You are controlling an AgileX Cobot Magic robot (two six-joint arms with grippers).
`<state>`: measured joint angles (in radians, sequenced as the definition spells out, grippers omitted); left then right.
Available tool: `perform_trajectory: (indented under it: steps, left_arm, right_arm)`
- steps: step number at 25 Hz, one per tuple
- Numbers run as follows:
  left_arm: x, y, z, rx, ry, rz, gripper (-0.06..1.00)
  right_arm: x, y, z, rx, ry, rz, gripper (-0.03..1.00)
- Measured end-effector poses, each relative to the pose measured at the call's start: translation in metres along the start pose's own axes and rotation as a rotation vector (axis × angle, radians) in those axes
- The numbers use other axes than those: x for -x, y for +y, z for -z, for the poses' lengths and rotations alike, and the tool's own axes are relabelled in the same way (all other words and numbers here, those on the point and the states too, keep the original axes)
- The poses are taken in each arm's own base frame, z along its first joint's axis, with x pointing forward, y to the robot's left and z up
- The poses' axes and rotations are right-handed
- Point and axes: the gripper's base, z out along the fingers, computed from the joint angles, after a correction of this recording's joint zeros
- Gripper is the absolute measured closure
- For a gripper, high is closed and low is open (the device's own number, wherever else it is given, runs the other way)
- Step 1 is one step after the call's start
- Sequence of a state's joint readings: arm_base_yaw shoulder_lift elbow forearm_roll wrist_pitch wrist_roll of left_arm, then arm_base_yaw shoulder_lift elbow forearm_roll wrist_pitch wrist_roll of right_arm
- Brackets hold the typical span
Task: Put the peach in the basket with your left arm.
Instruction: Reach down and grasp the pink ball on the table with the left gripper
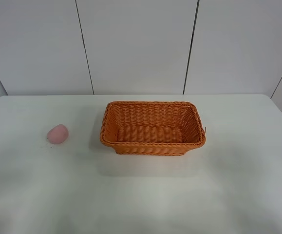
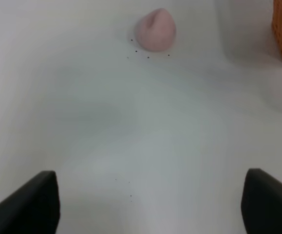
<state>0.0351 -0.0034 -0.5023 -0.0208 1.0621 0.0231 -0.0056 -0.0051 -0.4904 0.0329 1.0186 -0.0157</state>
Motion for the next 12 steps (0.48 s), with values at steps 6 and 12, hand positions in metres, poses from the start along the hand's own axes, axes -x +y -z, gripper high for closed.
perform_trajectory:
  steps: [6,12]
  left_arm:
    - [0.0,0.0,0.0,0.0,0.0,0.0,0.16]
    - [0.022,0.0,-0.005,0.0,0.077,0.005,0.16]
  right_arm:
    - [0.0,0.0,0.0,0.0,0.0,0.0,0.27]
    - [0.0,0.0,0.0,0.0,0.0,0.0,0.27]
